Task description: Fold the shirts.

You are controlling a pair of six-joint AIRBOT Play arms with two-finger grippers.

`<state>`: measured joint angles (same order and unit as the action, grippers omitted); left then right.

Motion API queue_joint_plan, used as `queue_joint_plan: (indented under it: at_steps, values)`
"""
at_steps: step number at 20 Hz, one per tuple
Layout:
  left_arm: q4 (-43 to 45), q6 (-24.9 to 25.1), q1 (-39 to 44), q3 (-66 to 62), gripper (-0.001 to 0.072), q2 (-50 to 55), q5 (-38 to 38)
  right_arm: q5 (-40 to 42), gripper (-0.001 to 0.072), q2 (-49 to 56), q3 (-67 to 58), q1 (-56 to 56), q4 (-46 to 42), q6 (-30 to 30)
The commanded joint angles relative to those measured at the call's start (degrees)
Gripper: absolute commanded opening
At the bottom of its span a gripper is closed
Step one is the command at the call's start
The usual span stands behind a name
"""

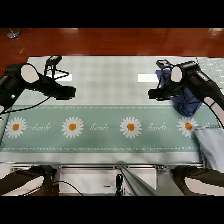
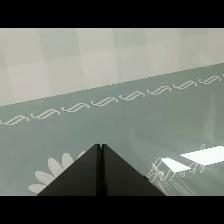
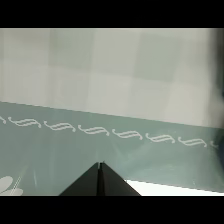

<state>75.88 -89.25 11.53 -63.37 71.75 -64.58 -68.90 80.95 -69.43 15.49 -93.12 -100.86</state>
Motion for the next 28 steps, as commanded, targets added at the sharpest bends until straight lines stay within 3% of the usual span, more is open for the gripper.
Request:
queue_joint_plan:
  at_steps: [1, 11, 13, 15, 21, 22, 24, 28]
  values:
    - [0.0, 0.0, 0.0, 0.0, 0.0036, 0.0, 0.0, 0.0, 0.0029, 0.0, 0.0, 0.0, 0.0, 0.0]
    - [0.0, 0.0, 0.0, 0.0, 0.0036, 0.0, 0.0, 0.0, 0.0029, 0.0, 0.0, 0.0, 0.0, 0.0]
    - [0.0, 0.0, 0.0, 0.0, 0.0036, 0.0, 0.1, 3.0, 0.0029, 0.0, 0.0, 0.0, -0.2, 0.0]
    - [0.0, 0.0, 0.0, 0.0, 0.0035, 0.0, 3.6, 9.4, 0.0029, 0.1, 0.0, 0.0, -1.4, 0.0]
    - [0.0, 0.0, -0.1, 0.0, 0.0037, 0.2, 14.1, 13.6, 0.0030, 0.1, 0.0, 0.0, -1.6, 0.0]
    - [0.5, 0.0, -0.1, 0.0, 0.0075, 0.4, 16.0, 14.6, 0.0052, 0.1, 0.0, 0.0, -3.3, -0.2]
    - [3.8, 0.1, -0.1, 0.0, 0.0688, 0.8, 19.7, 17.2, 0.0630, 0.1, -0.3, -0.2, -8.9, -2.3]
    - [8.4, 0.2, -1.4, -0.7, 0.0703, 0.8, 16.9, 19.9, 0.0637, 0.1, -6.1, -7.1, -21.9, -7.2]
